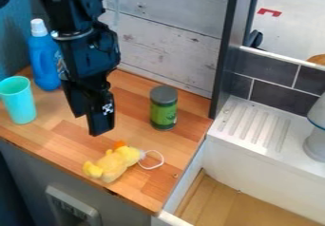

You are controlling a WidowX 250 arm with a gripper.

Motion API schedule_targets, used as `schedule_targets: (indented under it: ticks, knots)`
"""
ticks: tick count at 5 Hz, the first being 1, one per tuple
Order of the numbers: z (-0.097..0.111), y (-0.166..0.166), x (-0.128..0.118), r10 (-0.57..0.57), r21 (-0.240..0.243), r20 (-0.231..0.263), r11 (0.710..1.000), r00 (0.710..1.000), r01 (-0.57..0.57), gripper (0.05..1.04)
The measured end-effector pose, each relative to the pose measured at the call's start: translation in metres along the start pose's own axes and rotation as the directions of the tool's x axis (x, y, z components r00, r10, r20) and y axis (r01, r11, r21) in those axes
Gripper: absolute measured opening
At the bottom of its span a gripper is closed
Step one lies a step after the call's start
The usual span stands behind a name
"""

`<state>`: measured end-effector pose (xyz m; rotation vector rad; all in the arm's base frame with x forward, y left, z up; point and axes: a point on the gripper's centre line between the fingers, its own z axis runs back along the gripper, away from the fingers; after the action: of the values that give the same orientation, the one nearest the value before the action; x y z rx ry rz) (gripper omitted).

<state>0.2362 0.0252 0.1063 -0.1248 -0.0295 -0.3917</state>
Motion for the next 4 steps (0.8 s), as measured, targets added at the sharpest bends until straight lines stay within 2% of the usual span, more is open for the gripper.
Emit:
schedule_targets:
  ticks: [1,2,3,4]
  knots:
    - [-0.004,0.0,-0.002,0.003,-0.004,-0.01,1.0,1.0,-0.003,1.0]
    - [-0.012,0.004,0.007,-0.008,0.031,0.061,0.999,0.998,0.006,1.0]
    - [-0.025,-0.001,0.018,-0.042,0.078,0.108,0.996,0.993,0.033,1.0]
    - [-0.047,0.0,0.022,-0.017,0.101,0.074,0.995,0.997,0.009,1.0]
